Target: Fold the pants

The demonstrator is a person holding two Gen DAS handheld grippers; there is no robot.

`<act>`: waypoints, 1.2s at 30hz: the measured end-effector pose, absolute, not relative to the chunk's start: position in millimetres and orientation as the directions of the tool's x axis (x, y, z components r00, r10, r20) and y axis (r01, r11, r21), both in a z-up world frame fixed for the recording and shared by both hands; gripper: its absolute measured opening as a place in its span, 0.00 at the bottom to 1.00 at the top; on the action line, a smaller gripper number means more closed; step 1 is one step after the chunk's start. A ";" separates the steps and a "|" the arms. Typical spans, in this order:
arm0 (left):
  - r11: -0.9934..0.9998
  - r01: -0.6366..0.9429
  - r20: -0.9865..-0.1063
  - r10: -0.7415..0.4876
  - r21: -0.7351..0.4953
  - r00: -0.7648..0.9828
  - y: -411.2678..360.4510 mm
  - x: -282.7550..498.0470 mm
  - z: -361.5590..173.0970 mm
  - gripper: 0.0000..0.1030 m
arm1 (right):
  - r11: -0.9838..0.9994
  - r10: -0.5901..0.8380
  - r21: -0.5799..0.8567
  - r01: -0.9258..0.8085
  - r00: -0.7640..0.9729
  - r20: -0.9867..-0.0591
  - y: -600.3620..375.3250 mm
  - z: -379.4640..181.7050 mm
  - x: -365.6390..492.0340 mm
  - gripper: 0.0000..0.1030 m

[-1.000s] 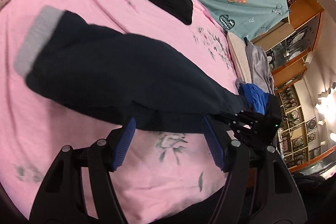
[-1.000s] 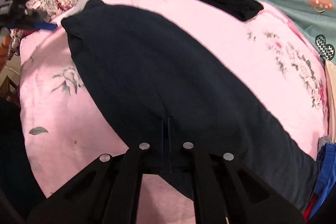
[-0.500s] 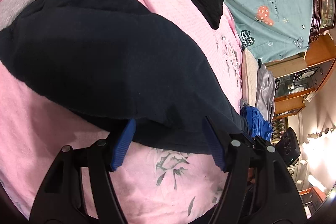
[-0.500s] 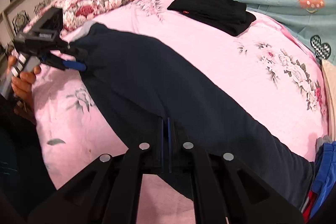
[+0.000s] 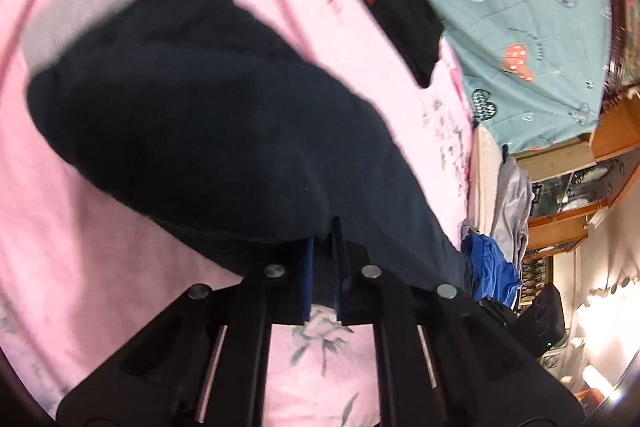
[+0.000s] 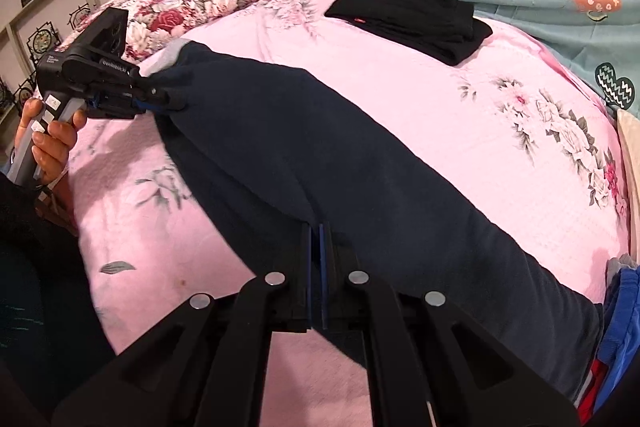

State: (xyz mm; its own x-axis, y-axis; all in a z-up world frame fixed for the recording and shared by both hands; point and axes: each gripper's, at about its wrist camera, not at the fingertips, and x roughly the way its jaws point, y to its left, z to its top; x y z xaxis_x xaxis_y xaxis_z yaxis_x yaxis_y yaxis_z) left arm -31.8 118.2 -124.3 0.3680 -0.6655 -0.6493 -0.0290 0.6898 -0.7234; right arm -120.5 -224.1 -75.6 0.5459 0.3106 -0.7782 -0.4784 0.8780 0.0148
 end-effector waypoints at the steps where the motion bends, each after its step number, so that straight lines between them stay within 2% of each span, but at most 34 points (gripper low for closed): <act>1: 0.695 -0.011 -0.648 -0.665 -0.719 0.372 118.9 -34.1 -118.0 0.07 | 0.875 0.316 0.019 -0.483 0.542 -0.779 -223.2 -73.9 -123.1 0.03; 4: 0.734 0.006 -0.687 -0.639 -0.679 0.345 118.2 -37.5 -116.6 0.07 | 0.867 0.334 0.042 -0.497 0.516 -0.789 -222.0 -75.4 -130.6 0.03; 10: 0.775 -0.041 -0.759 -0.605 -0.631 0.243 120.0 -43.2 -148.7 0.08 | 0.858 0.332 0.092 -0.505 0.410 -0.850 -215.9 -114.9 -133.8 0.05; 12: 0.793 -0.023 -0.775 -0.588 -0.609 0.231 121.1 -46.5 -147.7 0.13 | 0.852 0.348 0.115 -0.511 0.387 -0.854 -216.5 -113.9 -133.1 0.11; 14: 0.828 0.019 -0.803 -0.549 -0.560 0.231 125.9 -52.6 -139.1 0.19 | 0.834 0.401 0.173 -0.523 0.361 -0.842 -222.4 -101.1 -129.3 0.30; 16: 0.865 0.032 -0.833 -0.492 -0.501 0.251 134.7 -58.8 -131.8 0.28 | 0.822 0.437 0.189 -0.538 0.380 -0.815 -227.9 -82.4 -123.0 0.44; 21: 0.907 0.020 -0.841 -0.397 -0.420 0.367 168.8 -54.4 -105.2 0.28 | 0.766 0.547 0.251 -0.592 0.396 -0.737 -224.9 -40.5 -76.0 0.49; 25: 0.923 0.035 -0.811 -0.356 -0.384 0.465 178.7 -30.2 -90.7 0.42 | 0.729 0.585 0.279 -0.624 0.358 -0.727 -194.9 -37.3 -27.1 0.49; 29: 0.930 -0.004 -0.819 -0.321 -0.367 0.476 189.8 6.8 -107.8 0.42 | 0.692 0.605 0.312 -0.651 0.286 -0.744 -167.6 -53.2 18.1 0.49; 33: 0.938 -0.022 -0.840 -0.299 -0.345 0.453 198.9 21.9 -119.8 0.25 | 0.662 0.606 0.347 -0.664 0.203 -0.769 -153.7 -76.3 53.1 0.48; 36: 0.937 -0.020 -0.837 -0.300 -0.348 0.458 205.3 23.0 -113.1 0.22 | 0.629 0.606 0.387 -0.674 0.113 -0.788 -148.2 -92.5 69.2 0.49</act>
